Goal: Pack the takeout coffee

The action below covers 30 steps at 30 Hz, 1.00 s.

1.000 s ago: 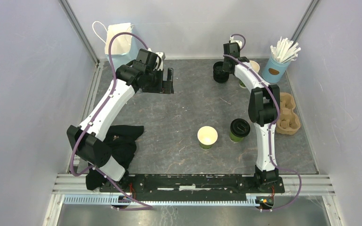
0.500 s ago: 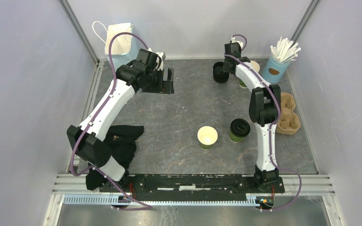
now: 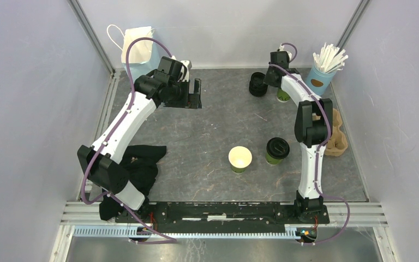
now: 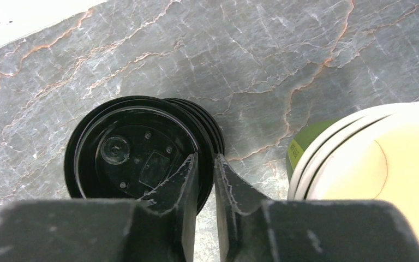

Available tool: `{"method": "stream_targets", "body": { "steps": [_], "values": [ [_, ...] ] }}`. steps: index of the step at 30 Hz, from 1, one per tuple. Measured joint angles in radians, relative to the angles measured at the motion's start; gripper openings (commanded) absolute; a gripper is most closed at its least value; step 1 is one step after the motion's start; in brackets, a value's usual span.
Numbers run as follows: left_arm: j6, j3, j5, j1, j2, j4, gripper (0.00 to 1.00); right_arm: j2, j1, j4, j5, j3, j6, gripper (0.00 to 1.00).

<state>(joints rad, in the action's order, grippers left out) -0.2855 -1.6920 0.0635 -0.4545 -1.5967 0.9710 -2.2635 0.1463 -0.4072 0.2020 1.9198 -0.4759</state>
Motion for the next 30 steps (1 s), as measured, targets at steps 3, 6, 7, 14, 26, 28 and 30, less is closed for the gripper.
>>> {"method": "stream_targets", "body": {
  "steps": [3,6,7,14,26,28,30],
  "values": [
    [0.0,0.0,0.001,0.0,0.0,0.0,1.0,0.004,-0.005,0.007,-0.013,0.0,-0.002,0.34],
    [0.0,0.0,0.003,0.0,0.0,0.0,1.0,0.005,-0.004,0.005,-0.02,0.004,0.008,0.39],
    [0.0,0.0,0.003,0.0,0.0,0.0,1.0,0.005,-0.004,0.002,-0.02,0.005,0.015,0.41],
    [0.0,0.0,0.018,0.0,0.0,0.0,1.0,0.023,0.015,0.003,-0.044,0.013,0.192,0.55],
    [0.0,0.0,0.023,0.0,0.0,0.0,1.0,0.022,0.095,0.018,-0.132,0.062,0.396,0.55],
    [0.0,0.0,0.024,0.0,0.0,0.0,1.0,0.012,0.094,0.018,-0.143,0.077,0.409,0.54],
    [0.0,0.0,0.025,0.0,0.0,0.0,1.0,-0.003,0.094,0.027,-0.149,0.095,0.418,0.51]
  ]
}}
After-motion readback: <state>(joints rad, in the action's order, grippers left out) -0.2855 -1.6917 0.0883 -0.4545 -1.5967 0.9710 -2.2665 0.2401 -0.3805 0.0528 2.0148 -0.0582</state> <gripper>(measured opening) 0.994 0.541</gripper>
